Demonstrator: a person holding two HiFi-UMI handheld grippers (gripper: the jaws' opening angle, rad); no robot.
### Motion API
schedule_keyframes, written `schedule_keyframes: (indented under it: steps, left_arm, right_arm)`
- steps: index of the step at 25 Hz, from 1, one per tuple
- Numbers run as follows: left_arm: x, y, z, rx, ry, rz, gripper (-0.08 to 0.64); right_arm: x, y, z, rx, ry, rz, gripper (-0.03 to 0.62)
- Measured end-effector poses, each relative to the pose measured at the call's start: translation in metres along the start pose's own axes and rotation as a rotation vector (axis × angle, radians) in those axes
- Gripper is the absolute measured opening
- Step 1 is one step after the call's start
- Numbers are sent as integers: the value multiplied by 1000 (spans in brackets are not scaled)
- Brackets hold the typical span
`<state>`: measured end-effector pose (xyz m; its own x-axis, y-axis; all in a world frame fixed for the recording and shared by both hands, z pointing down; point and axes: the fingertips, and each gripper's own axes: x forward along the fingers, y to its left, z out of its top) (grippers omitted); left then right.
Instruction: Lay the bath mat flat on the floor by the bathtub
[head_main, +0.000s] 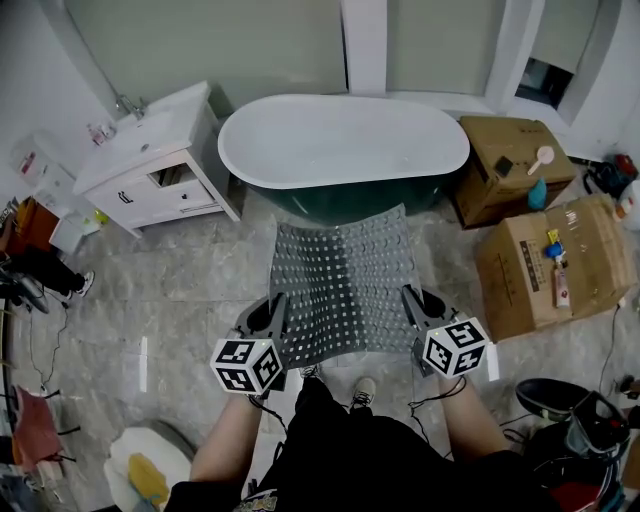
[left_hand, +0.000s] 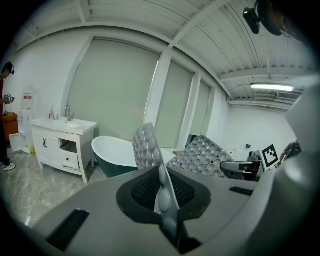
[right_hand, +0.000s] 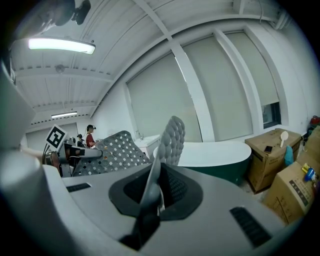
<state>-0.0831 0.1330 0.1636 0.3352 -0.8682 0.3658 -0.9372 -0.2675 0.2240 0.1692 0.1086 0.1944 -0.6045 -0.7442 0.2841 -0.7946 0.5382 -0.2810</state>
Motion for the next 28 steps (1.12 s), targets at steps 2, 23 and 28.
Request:
schedule_keyframes:
  steps: [2,23,28]
  left_arm:
    - [7,5,3,-2,2,1,29]
    - [118,112,32,-25,23,-73,29]
    - [138,148,33,-44,26,-74,29]
  right_arm:
    - [8,-4,2,4,3,-3,31]
    - [148,-29,18,19,34,-104,31]
    - [185,-26,16,28,45,-119,31]
